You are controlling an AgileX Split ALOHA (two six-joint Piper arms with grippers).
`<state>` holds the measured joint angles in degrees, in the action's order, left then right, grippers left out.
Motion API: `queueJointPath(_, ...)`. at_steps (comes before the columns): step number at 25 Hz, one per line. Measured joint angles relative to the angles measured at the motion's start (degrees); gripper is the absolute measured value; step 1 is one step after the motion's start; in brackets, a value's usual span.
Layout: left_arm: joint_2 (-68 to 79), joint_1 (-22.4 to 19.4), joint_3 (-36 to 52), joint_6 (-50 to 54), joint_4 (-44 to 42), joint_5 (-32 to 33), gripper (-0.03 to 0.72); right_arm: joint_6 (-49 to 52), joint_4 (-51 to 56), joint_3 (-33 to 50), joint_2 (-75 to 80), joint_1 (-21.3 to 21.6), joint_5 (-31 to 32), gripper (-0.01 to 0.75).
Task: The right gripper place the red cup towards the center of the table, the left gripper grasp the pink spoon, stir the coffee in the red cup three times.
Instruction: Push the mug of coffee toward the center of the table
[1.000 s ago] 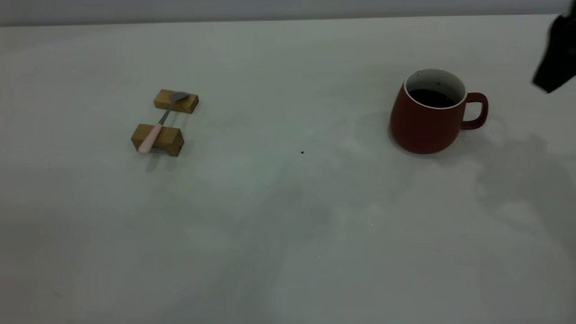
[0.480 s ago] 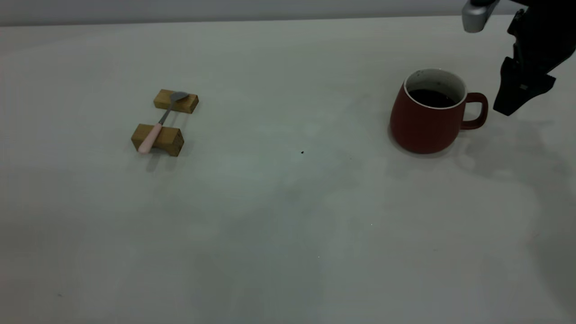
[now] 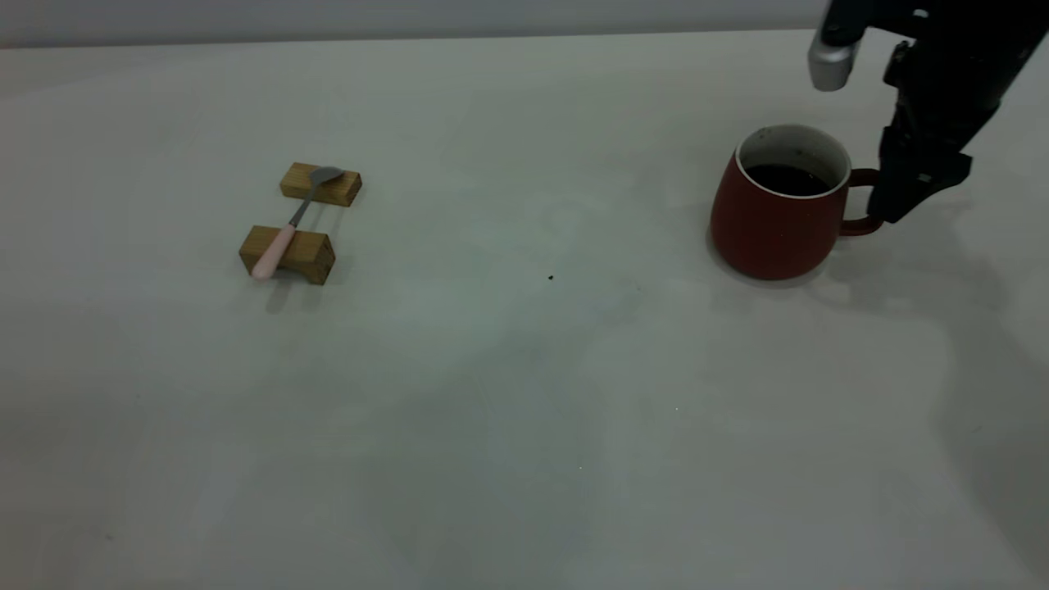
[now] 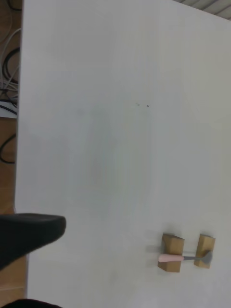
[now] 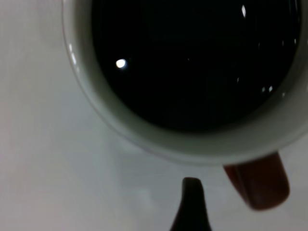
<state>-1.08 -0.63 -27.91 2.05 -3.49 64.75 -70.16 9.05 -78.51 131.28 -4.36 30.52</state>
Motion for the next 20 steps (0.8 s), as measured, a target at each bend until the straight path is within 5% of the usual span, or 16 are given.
queueJointPath(20,0.00,0.00,0.00,0.00,0.00,0.00,0.411,-1.26,3.24,-1.04,0.66,-9.98,-1.25,0.686)
